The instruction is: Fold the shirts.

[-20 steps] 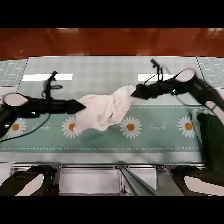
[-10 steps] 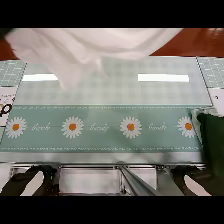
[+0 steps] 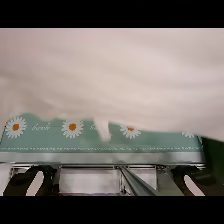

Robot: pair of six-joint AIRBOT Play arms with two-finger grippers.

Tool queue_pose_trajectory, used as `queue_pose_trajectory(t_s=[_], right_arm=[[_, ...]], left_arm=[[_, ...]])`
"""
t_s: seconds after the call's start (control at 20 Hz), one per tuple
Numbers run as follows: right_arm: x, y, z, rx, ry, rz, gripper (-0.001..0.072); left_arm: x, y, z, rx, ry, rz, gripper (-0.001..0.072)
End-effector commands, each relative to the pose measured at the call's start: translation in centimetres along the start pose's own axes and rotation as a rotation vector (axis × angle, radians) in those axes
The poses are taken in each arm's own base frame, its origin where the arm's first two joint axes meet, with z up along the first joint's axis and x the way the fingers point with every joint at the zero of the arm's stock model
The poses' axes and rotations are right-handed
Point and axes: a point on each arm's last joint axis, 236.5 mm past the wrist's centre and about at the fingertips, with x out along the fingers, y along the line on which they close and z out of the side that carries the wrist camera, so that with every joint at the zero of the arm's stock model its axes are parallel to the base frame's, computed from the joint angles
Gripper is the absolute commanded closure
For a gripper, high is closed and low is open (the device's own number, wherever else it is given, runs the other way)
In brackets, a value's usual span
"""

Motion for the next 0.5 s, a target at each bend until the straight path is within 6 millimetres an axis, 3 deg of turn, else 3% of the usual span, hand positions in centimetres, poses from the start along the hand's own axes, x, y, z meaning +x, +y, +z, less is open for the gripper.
queue_pose_trajectory(t_s=[0.0, 0.2, 0.45], right_arm=[[0.2, 0.2, -5.5, 0.062, 0.177, 0.005, 0.0683], [8.0, 0.6, -14.8, 0.116, 0.459, 0.042, 0.0683], [20.0, -1.1, -26.4, 0.198, 0.642, -0.003, 0.0683]], left_arm=[[-1.3, 0.2, -5.7, -0.077, 0.215, 0.040, 0.0684], [3.1, 2.4, -14.3, -0.237, 0.469, -0.001, 0.0684], [12.6, 7.9, -30.2, -0.548, 0.661, 0.050, 0.0684]])
